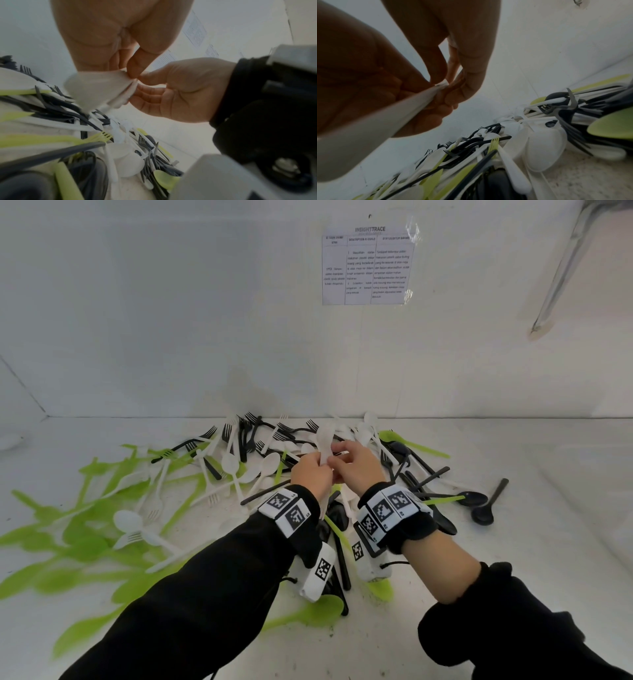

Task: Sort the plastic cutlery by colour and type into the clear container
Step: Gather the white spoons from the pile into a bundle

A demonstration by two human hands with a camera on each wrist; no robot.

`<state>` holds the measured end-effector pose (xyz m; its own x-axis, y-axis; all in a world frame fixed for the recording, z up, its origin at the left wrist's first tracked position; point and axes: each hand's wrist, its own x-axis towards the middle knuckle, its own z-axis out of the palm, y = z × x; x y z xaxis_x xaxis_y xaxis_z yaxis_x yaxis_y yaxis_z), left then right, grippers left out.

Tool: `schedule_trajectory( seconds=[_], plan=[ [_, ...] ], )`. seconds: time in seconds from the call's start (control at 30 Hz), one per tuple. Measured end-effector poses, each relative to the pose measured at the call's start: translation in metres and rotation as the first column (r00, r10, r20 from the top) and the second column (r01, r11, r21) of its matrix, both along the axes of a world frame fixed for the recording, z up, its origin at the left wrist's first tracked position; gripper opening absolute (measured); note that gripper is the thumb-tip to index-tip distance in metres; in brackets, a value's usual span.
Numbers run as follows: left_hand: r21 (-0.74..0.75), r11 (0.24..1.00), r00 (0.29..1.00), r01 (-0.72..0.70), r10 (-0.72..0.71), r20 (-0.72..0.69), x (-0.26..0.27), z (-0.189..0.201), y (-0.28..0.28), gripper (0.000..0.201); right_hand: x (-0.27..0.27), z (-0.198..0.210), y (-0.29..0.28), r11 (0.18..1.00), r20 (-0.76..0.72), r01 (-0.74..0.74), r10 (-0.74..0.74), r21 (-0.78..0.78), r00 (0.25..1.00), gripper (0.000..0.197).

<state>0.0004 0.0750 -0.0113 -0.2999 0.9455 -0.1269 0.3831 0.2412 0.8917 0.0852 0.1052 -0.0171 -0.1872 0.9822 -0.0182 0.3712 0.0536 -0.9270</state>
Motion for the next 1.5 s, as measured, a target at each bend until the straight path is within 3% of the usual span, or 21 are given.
schedule_trajectory(
  seconds=[0.3,0.43,0.57,0.73,0.87,0.97,1.1,1.27,1.4,1.5],
  plan=[
    [0.001,0.999,0.999,0.043,-0.043,-0.033,-0.009,0.0,0.008,0.023,0.004,0.0,0.01,1.0,0.006,-0.022,0.022,0.02,1.0,0.026],
    [-0.007,0.998,0.972,0.059,-0.059,-0.225,-0.009,0.001,0.009,0.021,0.003,0.002,0.013,1.0,0.032,-0.02,0.019,0.024,0.999,0.02],
    [-0.064,0.994,0.88,0.086,-0.106,-0.463,-0.01,0.001,0.009,0.026,0.006,0.004,0.01,0.997,0.051,-0.073,0.075,-0.024,0.996,0.017],
    [-0.058,0.995,0.844,0.081,-0.1,-0.528,-0.012,0.002,0.007,0.028,0.009,-0.002,0.015,0.994,0.18,-0.088,0.1,-0.07,0.979,0.029],
    [-0.038,0.996,0.848,0.077,-0.085,-0.523,-0.012,0.004,0.008,0.029,0.01,0.0,0.023,0.995,0.276,-0.079,0.091,-0.054,0.957,0.026],
    [-0.054,0.996,0.847,0.067,-0.086,-0.525,-0.012,0.003,0.009,0.03,0.008,0.003,0.031,0.994,0.409,-0.075,0.099,-0.074,0.907,0.029],
    [-0.079,0.995,0.852,0.058,-0.091,-0.515,-0.012,-0.001,0.014,0.029,0.006,0.001,0.04,0.994,0.659,-0.095,0.107,-0.054,0.745,0.037],
    [-0.094,0.995,0.887,0.027,-0.067,-0.456,-0.015,-0.005,0.02,0.032,0.003,-0.02,0.05,0.976,0.737,-0.152,0.216,-0.154,0.641,0.037],
    [-0.094,0.995,0.897,0.017,-0.057,-0.438,-0.019,-0.006,0.024,0.031,0.005,-0.025,0.064,0.992,0.775,-0.095,0.12,-0.077,0.62,0.03],
    [-0.123,0.992,0.897,0.019,-0.071,-0.437,-0.021,-0.007,0.025,0.034,0.008,-0.025,0.07,0.992,0.798,-0.054,0.125,-0.116,0.589,0.029]
  ],
)
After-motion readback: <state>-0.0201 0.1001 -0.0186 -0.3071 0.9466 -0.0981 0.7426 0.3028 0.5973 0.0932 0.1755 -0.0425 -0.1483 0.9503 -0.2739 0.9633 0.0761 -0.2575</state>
